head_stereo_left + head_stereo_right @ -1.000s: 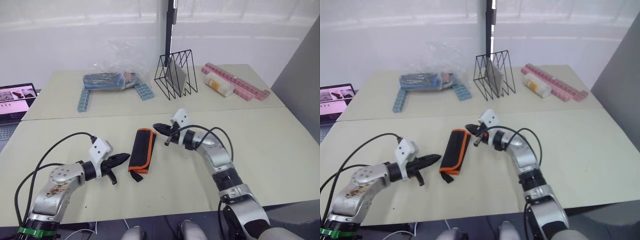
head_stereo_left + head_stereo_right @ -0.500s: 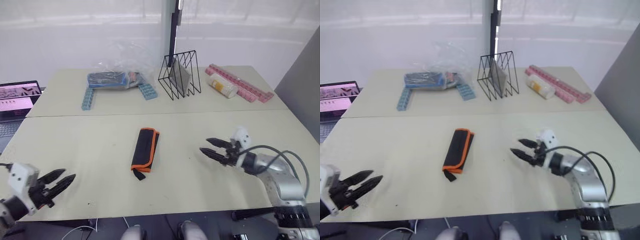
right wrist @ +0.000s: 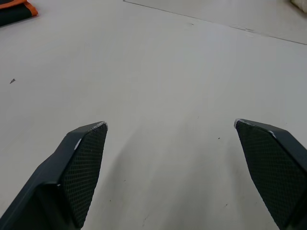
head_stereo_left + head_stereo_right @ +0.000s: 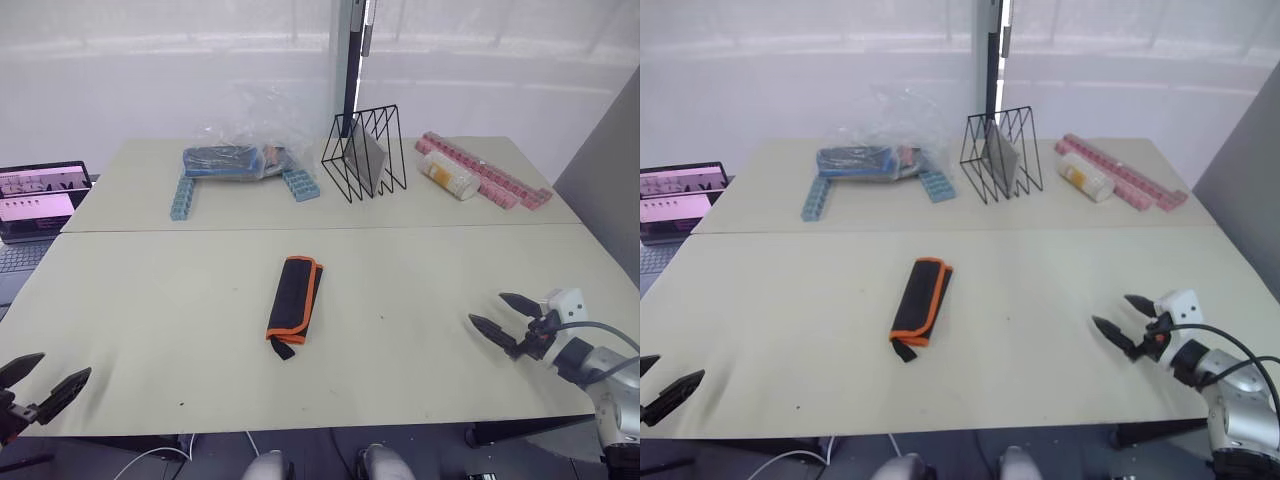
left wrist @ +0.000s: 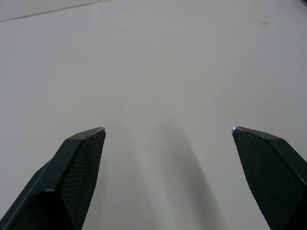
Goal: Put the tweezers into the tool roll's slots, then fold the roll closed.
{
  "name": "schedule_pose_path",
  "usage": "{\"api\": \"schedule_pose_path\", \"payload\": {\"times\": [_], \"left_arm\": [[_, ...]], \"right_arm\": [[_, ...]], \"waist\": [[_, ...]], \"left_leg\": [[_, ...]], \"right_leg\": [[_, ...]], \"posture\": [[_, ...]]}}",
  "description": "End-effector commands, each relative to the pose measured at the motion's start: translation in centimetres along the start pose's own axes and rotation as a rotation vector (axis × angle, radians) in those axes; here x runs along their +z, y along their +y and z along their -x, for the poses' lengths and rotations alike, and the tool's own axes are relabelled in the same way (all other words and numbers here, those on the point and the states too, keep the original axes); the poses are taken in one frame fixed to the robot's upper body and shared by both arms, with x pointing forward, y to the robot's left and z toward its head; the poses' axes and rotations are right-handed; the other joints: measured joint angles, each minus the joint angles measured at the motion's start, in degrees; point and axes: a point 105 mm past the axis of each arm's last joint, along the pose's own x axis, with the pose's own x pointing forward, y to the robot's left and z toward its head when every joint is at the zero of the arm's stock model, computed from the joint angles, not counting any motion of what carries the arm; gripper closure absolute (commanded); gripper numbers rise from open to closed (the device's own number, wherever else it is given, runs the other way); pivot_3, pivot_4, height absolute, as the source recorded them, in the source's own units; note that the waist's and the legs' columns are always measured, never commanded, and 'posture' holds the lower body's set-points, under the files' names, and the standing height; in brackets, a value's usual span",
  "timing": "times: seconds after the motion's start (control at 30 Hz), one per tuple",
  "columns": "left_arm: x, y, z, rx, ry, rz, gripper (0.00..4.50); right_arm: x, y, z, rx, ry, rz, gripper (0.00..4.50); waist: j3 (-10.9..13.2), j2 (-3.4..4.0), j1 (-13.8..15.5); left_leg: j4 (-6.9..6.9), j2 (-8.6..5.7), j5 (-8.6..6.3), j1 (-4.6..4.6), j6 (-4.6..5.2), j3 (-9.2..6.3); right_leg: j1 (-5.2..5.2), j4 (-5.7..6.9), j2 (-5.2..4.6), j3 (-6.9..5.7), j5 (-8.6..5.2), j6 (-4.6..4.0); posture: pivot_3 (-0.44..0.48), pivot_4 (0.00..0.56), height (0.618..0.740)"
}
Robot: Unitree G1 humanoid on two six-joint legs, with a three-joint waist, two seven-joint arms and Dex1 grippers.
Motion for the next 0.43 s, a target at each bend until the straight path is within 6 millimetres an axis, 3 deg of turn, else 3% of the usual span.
{"api": "schedule_pose_path", "payload": {"times": [0.03,0.43], "left_arm": [[0.64,-0.11,-0.35,-0.013,-0.002,-0.035,0.01],[0.79,-0.29,-1.30,-0.032,0.009,-0.052,0.01]], "right_arm": [[1.01,-0.46,0.35,-0.009,-0.023,0.045,0.00],[0.40,-0.24,0.83,-0.014,-0.003,0.041,0.00]], "waist": [[0.00,0.00,-0.15],[0.00,0.00,-0.29]], "left_leg": [[-0.01,0.00,0.00,0.00,0.00,0.00],[-0.03,0.02,-0.01,0.00,0.00,-0.03]], "right_leg": [[-0.01,0.00,-0.02,0.00,0.00,0.00],[-0.02,0.01,-0.22,0.09,0.00,0.00]], "posture": [[0.000,0.150,0.724],[0.000,0.150,0.724]]}}
